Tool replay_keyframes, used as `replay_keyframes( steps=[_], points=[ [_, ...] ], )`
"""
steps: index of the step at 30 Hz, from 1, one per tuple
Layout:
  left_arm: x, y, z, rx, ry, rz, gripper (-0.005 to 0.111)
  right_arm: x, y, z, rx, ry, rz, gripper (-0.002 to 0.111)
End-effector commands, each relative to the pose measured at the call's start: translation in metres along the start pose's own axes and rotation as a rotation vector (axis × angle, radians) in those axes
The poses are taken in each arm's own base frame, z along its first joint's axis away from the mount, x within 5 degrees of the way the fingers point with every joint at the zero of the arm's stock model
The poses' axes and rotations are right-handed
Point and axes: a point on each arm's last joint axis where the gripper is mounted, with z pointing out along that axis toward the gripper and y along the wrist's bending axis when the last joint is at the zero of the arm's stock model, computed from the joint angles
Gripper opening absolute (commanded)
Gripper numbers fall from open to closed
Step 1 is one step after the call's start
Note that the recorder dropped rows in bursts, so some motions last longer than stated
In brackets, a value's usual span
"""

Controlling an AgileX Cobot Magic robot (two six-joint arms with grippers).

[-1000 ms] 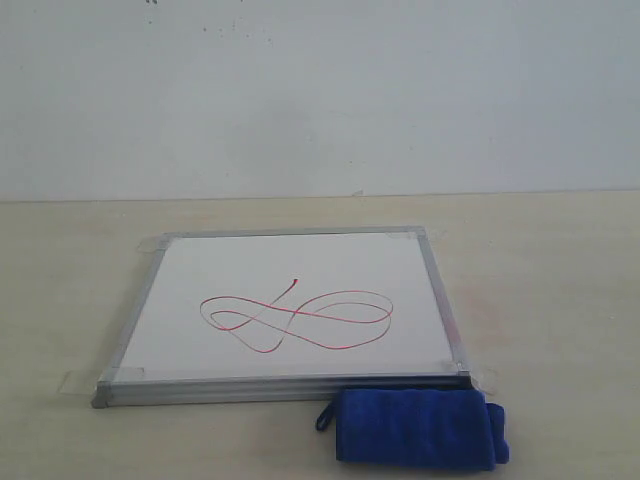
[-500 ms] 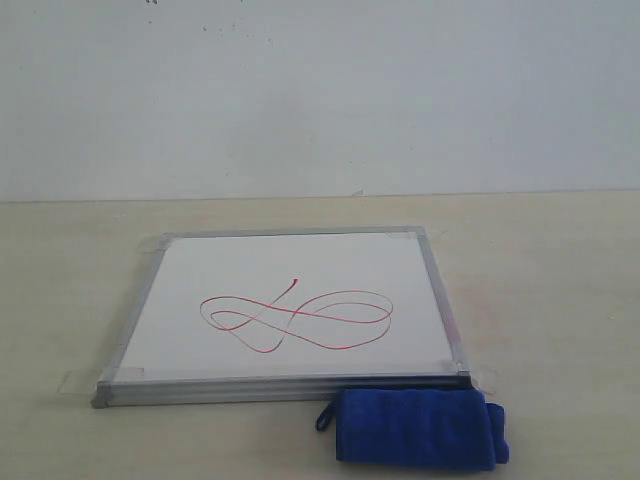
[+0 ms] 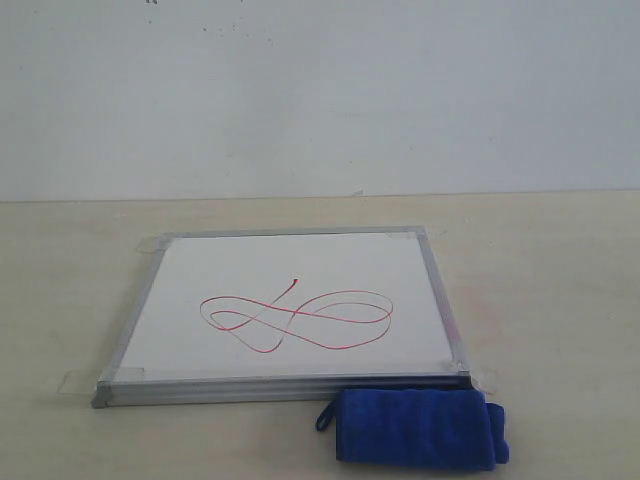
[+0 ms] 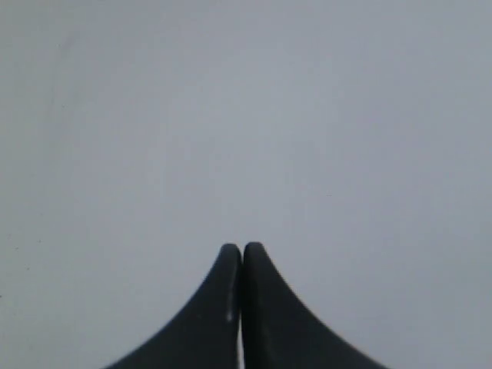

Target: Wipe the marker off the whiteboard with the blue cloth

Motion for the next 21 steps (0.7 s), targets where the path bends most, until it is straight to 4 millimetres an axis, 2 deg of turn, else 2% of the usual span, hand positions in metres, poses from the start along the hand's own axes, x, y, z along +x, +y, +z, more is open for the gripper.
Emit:
replay_keyframes(
  steps=[1, 6, 8, 12, 16, 21],
  points=[
    [0.000, 0.000, 0.000, 0.001, -0.003, 0.004, 0.004, -0.039, 0.003, 0.014, -0.020, 0.100, -0.164, 0.000],
    [0.000, 0.000, 0.000, 0.001, -0.003, 0.004, 0.004, -0.064, 0.007, 0.040, -0.071, 0.367, -0.216, 0.000],
    [0.000, 0.000, 0.000, 0.001, -0.003, 0.004, 0.004, -0.062, 0.008, 0.049, -0.093, 0.508, -0.224, 0.000],
    [0.000, 0.000, 0.000, 0.001, -0.003, 0.004, 0.004, -0.041, 0.009, 0.059, -0.129, 0.787, -0.221, 0.000],
    [0.000, 0.000, 0.000, 0.001, -0.003, 0.004, 0.004, -0.030, 0.009, 0.065, -0.136, 0.857, -0.215, 0.000],
    [0.000, 0.000, 0.000, 0.001, -0.003, 0.004, 0.004, -0.033, 0.010, 0.068, -0.130, 0.806, -0.196, 0.000]
  ],
)
